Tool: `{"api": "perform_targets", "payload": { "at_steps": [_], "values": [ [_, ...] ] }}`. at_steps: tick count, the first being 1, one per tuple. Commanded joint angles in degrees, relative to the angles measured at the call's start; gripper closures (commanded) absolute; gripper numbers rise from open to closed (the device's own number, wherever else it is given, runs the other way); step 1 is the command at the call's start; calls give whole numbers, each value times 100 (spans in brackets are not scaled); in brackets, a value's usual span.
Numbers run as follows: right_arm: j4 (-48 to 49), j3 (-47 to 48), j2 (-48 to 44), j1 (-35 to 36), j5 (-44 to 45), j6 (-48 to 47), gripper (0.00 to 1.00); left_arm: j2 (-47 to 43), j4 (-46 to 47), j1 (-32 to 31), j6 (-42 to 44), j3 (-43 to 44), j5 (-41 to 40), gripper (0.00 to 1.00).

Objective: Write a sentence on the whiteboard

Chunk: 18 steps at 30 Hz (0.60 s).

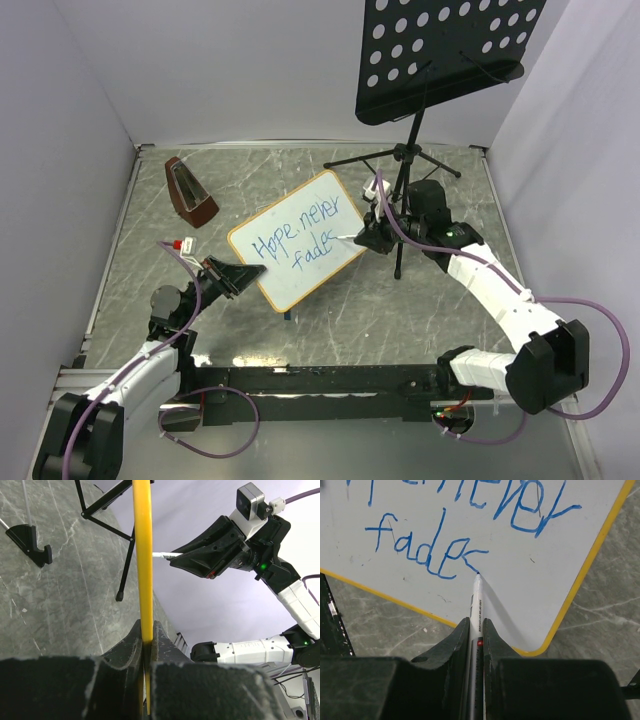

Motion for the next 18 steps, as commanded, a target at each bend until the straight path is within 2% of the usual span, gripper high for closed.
{"api": "perform_targets", "payload": {
  "at_steps": [1,18],
  "values": [
    [-109,-129,-206,-47,-27,-113,100,-189,877,22,-30,-319,21,99],
    [-241,-120,-250,182,-344,1,100,-66,947,22,-30,-284,65,99]
  ]
}}
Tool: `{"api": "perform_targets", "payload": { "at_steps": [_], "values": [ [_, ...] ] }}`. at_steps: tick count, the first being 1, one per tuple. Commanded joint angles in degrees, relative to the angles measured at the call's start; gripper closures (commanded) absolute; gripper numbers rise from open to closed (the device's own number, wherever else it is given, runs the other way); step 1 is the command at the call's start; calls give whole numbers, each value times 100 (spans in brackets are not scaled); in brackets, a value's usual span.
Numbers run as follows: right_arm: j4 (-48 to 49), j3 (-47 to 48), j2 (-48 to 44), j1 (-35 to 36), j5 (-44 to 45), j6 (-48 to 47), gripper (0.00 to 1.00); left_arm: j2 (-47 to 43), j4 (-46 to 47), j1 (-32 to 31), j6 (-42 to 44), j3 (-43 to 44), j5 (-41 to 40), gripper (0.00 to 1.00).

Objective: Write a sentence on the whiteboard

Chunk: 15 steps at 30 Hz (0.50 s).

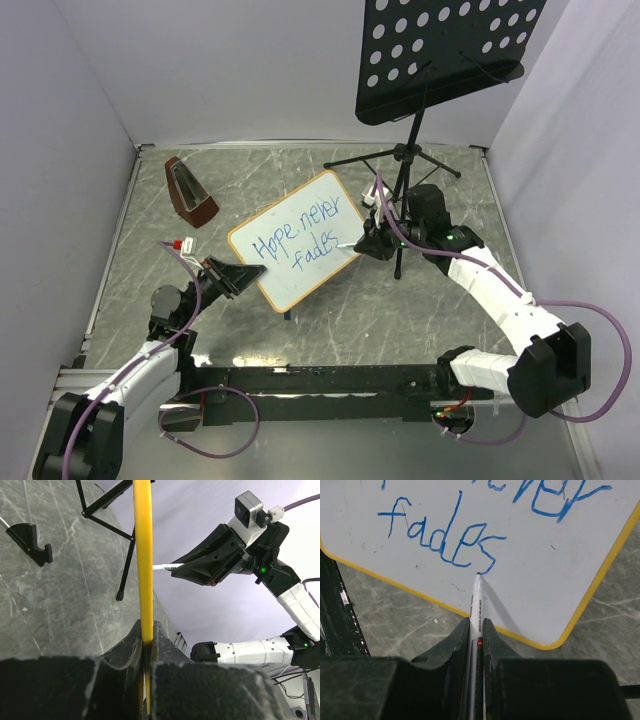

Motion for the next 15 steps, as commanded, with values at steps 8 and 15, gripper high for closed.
{"api": "perform_targets", "payload": {
  "at_steps": [8,15],
  "values": [
    [-218,634,-217,209,-579,133,100,-158,798,22,73,-328,36,99],
    [-262,749,-613,191,-826,159,100,-298,534,31,223,-302,63,99]
  ]
}}
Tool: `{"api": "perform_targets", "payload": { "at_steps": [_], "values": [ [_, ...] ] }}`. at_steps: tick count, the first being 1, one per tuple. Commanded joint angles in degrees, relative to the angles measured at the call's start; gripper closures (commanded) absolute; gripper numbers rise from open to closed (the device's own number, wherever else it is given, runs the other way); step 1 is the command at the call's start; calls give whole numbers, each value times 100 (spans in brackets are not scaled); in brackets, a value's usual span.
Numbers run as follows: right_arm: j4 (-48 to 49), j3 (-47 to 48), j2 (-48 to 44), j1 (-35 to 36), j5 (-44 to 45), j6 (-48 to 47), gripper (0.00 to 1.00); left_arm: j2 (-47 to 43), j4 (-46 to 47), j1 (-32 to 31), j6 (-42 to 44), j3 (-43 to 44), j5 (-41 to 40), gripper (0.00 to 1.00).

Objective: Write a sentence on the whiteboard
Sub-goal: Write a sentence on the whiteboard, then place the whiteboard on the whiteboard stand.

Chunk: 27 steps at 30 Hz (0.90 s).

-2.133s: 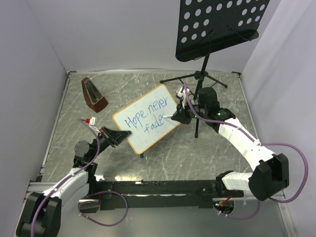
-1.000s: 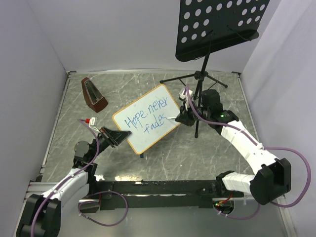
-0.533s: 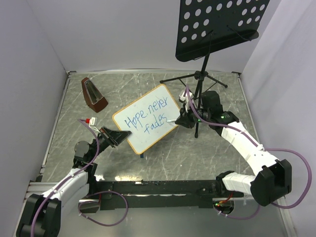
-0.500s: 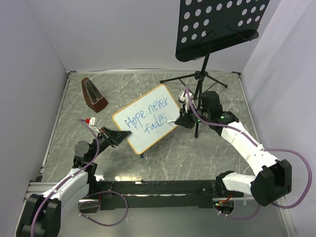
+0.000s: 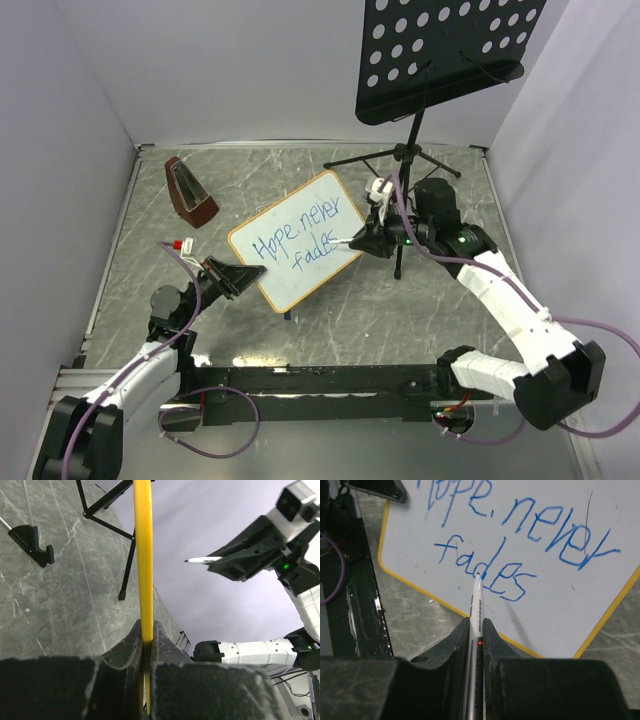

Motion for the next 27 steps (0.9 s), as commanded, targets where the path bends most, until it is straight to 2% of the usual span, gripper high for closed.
{"api": "perform_targets", "payload": {
  "at_steps": [1,8,18,20,25,27],
  "values": [
    [57,207,-322,1,-310,57,100,-217,563,31,135,-284,65,99],
    [330,-57,-410,-280,-538,188,100,-507,-201,31,714,4,65,99],
    [594,-399,-665,-685,-1004,338,100,-297,-202,31,1391,436,109,99],
    [611,-435,-718,-746,-1065,356,100,-192,-360,31,1646,761,118,99],
    [568,-523,-884,-781,-1294,347,100,291,-1326,92,2911,1910,232,99],
    [594,-593,-937,-790,-1356,364,100,642,-1494,154,3271,2211,502,99]
  ]
}}
